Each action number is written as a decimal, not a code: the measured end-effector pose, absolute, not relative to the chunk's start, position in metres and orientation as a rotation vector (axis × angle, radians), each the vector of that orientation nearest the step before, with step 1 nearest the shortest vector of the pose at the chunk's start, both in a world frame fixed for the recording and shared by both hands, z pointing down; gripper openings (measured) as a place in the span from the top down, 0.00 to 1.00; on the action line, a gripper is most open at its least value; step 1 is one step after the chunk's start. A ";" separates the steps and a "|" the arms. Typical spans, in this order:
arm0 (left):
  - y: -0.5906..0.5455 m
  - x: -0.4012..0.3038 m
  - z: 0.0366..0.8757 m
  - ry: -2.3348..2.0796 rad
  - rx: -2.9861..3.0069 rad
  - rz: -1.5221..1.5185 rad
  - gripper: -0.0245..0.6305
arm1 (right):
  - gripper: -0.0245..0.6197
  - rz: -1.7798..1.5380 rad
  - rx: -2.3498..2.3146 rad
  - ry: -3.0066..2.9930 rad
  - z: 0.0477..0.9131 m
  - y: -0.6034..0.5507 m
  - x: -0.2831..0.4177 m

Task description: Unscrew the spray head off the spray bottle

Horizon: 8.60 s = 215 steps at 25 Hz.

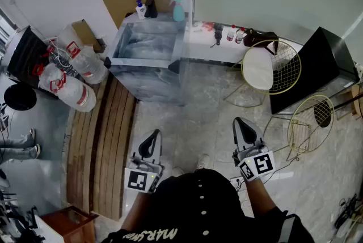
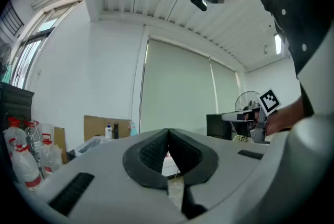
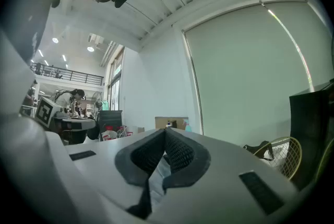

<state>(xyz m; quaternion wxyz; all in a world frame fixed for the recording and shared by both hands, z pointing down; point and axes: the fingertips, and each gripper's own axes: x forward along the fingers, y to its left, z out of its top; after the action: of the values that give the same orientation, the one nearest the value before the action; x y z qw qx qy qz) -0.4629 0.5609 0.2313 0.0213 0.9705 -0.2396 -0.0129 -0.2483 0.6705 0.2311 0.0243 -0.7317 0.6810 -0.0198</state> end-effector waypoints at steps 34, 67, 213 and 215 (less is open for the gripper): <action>0.532 -0.358 0.220 -0.721 3.128 -0.215 0.93 | 0.95 -0.012 -2.175 2.046 0.237 0.655 -0.129; 0.216 -0.160 0.223 -0.768 3.049 -0.161 0.93 | 0.95 -0.028 -2.103 2.165 0.225 0.319 0.054; -0.107 0.064 0.489 -0.958 2.829 0.509 0.37 | 0.62 -0.472 -1.369 3.063 0.376 -0.092 0.030; -0.107 0.064 0.489 -0.960 2.826 0.509 0.37 | 0.55 -0.439 -1.319 3.086 0.375 -0.090 0.024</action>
<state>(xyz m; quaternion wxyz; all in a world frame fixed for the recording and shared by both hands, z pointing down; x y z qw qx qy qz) 0.0637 -0.1071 0.4887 0.0570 0.9318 -0.3166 0.1679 0.0241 -0.0902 0.3747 -0.1211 -0.3868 0.9051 -0.1286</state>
